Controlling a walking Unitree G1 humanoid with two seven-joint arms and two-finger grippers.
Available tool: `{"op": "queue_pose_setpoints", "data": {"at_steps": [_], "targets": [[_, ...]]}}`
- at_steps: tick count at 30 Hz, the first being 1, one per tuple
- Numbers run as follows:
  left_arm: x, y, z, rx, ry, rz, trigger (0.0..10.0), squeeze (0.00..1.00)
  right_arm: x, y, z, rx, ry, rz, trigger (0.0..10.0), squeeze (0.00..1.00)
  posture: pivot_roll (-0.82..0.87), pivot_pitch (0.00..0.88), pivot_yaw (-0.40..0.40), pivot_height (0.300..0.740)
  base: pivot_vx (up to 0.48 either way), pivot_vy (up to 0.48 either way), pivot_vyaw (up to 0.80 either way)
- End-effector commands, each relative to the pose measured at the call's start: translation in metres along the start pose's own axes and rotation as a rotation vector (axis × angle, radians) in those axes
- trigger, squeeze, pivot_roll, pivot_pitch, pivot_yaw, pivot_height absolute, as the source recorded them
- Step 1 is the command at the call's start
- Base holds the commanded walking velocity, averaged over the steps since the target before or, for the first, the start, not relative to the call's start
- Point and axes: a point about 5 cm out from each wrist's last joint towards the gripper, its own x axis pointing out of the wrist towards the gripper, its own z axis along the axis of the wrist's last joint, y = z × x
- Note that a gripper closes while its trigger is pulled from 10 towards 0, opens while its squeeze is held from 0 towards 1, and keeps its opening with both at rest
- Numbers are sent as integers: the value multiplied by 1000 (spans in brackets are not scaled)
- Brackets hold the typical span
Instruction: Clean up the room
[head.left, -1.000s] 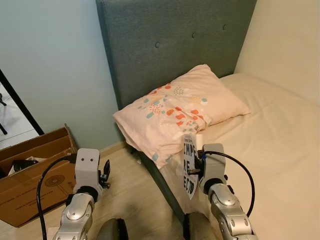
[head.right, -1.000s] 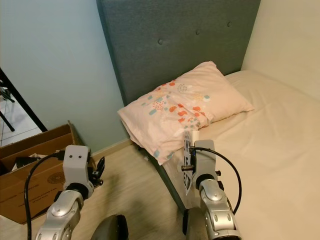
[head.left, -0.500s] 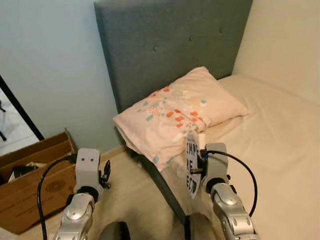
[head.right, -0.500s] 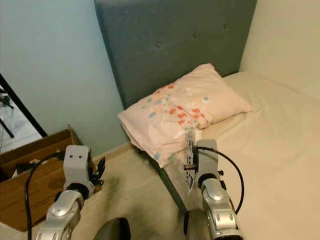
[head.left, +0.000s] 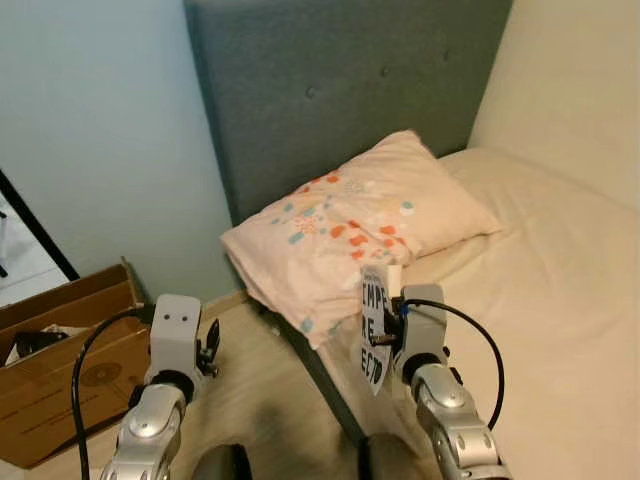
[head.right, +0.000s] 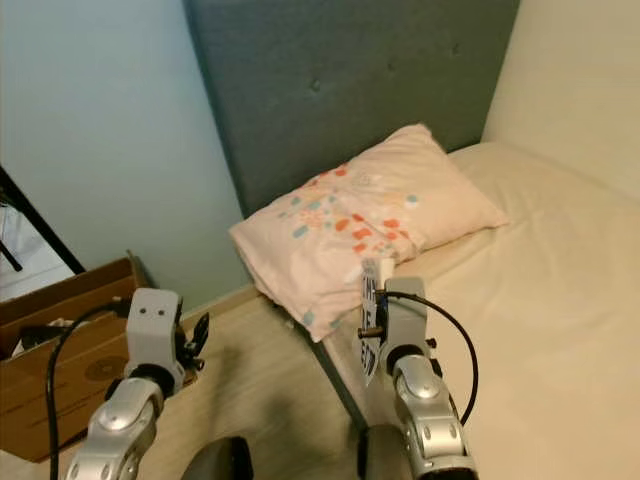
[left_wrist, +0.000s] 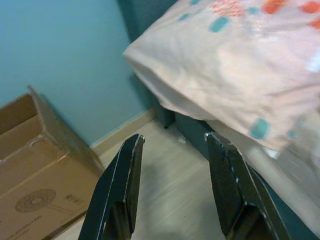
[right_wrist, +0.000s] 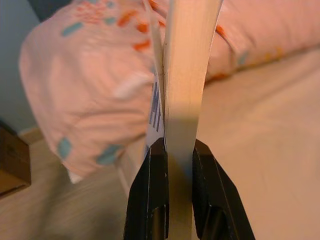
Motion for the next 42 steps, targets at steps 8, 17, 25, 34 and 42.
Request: {"op": "queue_pose_setpoints", "data": {"at_steps": [8, 17, 25, 34, 42], "targets": [[-2, 7, -5, 27, 26, 28, 10000, 0, 0, 4, 3, 13, -18, 6, 10000, 0, -42, 93, 27, 606, 0, 0, 0], [-3, 8, -5, 31, 28, 30, 10000, 0, 0, 4, 4, 12, -23, 9, 10000, 0, -40, 95, 26, 606, 0, 0, 0], [-3, 10, -5, 30, 24, 37, 10000, 0, 3, -3, 22, 30, -87, -15, 10000, 0, -48, 100, 28, 606, 0, 0, 0], [-3, 10, -2, 27, 3, 39, 10000, 0, 9, -13, 47, -2, -131, 54, 10000, 0, -48, 103, 25, 592, 0, 0, 0], [-3, 12, 4, 27, -23, -22, 10000, 0, 16, -49, 70, -189, 55, 312, 10000, 0, -53, 113, 25, 592, 0, 0, 0]]}}
